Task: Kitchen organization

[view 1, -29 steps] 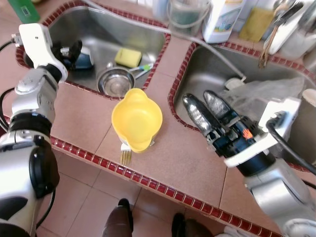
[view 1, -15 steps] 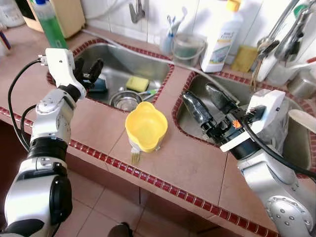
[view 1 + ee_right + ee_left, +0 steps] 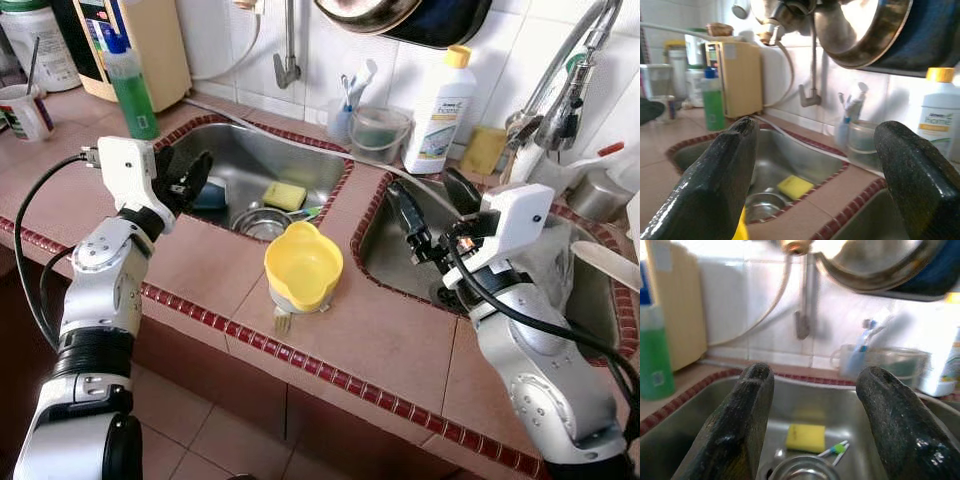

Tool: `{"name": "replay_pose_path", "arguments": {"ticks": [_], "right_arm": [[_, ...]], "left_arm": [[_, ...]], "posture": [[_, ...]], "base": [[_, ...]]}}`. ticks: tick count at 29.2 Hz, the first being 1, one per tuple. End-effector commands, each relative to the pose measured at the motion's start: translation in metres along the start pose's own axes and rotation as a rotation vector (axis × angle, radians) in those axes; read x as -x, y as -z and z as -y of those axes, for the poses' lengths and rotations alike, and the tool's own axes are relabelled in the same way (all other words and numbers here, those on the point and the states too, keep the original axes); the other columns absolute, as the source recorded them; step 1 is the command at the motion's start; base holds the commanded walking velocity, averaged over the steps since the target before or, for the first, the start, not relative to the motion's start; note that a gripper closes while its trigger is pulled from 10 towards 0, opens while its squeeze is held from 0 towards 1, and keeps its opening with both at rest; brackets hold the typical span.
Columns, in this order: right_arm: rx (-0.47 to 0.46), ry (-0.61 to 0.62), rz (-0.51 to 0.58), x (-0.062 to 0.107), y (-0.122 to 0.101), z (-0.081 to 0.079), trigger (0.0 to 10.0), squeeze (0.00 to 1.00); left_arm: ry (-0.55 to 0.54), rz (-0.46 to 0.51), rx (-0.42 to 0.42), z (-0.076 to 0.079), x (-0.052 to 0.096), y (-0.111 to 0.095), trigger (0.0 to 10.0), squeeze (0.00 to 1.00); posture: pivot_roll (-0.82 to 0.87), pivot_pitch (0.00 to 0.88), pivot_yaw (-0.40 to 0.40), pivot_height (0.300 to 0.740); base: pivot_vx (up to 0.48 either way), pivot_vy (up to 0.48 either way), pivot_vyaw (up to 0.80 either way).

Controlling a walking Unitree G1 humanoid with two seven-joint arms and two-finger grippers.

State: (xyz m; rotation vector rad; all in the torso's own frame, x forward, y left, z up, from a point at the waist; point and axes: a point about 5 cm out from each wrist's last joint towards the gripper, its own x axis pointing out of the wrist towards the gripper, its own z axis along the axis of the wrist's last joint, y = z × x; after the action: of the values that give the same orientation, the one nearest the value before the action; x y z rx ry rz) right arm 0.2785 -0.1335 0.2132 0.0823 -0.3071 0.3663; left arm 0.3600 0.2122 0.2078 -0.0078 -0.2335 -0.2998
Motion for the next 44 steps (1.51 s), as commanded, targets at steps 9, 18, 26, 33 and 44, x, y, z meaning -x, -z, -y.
{"name": "replay_pose_path", "arguments": {"ticks": [9, 18, 26, 33, 44], "right_arm": [[-0.008, 0.054, -0.035, 0.006, 0.017, -0.001, 10.0, 0.0], [-0.023, 0.058, -0.11, 0.005, 0.032, -0.002, 10.0, 0.0], [-0.05, -0.056, -0.16, -0.005, 0.042, -0.006, 10.0, 0.0], [-0.197, -0.215, -0.205, -0.013, 0.046, -0.012, 10.0, 0.0], [-0.334, -0.37, -0.273, -0.025, 0.033, -0.002, 10.0, 0.0]], "left_arm": [[0.149, -0.043, 0.005, 0.03, 0.02, 0.003, 10.0, 0.0], [0.276, -0.107, 0.002, 0.045, 0.04, 0.003, 10.0, 0.0], [0.371, -0.134, -0.01, 0.06, 0.05, 0.001, 10.0, 0.0], [0.437, -0.126, -0.02, 0.076, 0.062, -0.003, 10.0, 0.0], [0.488, -0.089, -0.029, 0.094, 0.075, -0.012, 10.0, 0.0]], "posture": [[0.03, 0.0, -0.029, 0.74], [0.04, 0.021, -0.036, 0.74], [0.06, 0.049, -0.059, 0.74], [0.08, 0.066, -0.094, 0.74], [0.09, 0.072, -0.141, 0.74]], "base": [[0.0, 0.0, 0.0], [0.0, 0.0, 0.0], [0.0, 0.0, 0.0], [0.0, 0.0, 0.0], [0.0, 0.0, 0.0]]}}
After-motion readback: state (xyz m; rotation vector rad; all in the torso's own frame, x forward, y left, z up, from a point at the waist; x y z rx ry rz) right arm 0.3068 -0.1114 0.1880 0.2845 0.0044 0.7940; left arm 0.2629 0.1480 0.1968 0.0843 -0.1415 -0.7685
